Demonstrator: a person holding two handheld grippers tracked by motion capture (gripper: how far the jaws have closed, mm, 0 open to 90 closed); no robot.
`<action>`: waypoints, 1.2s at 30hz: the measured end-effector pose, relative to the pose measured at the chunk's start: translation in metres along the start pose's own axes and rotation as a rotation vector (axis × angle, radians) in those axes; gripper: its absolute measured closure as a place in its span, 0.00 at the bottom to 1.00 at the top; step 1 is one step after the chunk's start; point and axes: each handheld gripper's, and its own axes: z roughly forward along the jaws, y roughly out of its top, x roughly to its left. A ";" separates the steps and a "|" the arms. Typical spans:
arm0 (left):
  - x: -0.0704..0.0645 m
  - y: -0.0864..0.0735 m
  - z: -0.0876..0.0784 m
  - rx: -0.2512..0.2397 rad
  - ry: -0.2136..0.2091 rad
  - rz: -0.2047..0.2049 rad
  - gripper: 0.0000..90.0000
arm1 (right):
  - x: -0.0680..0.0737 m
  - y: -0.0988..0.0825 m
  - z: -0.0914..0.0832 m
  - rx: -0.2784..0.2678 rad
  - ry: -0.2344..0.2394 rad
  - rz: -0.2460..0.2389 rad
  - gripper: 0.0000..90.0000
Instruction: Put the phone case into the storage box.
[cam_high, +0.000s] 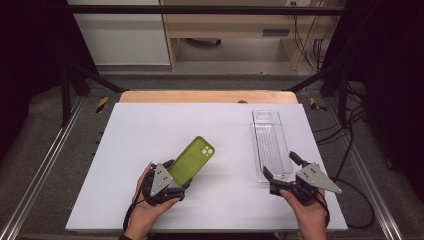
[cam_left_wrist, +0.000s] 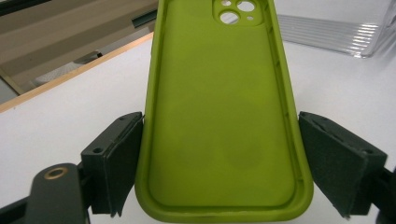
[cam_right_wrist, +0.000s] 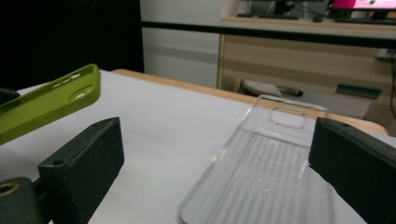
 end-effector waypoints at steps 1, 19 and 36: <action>0.001 0.000 -0.001 -0.003 0.003 -0.001 0.18 | 0.009 0.006 0.011 0.029 0.024 0.000 0.06; 0.001 0.002 -0.005 -0.028 0.050 0.001 0.18 | 0.067 0.053 0.081 0.180 0.185 0.001 0.13; -0.001 0.005 -0.008 -0.048 0.068 0.021 0.18 | 0.091 0.050 0.114 0.224 0.251 0.035 0.13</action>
